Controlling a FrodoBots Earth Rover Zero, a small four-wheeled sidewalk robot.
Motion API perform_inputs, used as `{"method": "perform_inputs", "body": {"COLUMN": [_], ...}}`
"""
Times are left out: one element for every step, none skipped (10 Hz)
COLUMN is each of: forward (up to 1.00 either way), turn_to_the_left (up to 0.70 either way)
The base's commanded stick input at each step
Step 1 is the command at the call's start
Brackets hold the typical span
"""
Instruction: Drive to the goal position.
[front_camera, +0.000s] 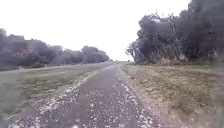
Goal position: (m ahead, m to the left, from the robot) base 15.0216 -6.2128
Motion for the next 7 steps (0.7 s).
{"method": "perform_inputs", "body": {"forward": [0.6, 0.6, 0.6, 0.6, 0.6, 0.6, 0.6], "turn_to_the_left": [0.0, 0.0, 0.0, 0.0, 0.0, 0.0, 0.0]}}
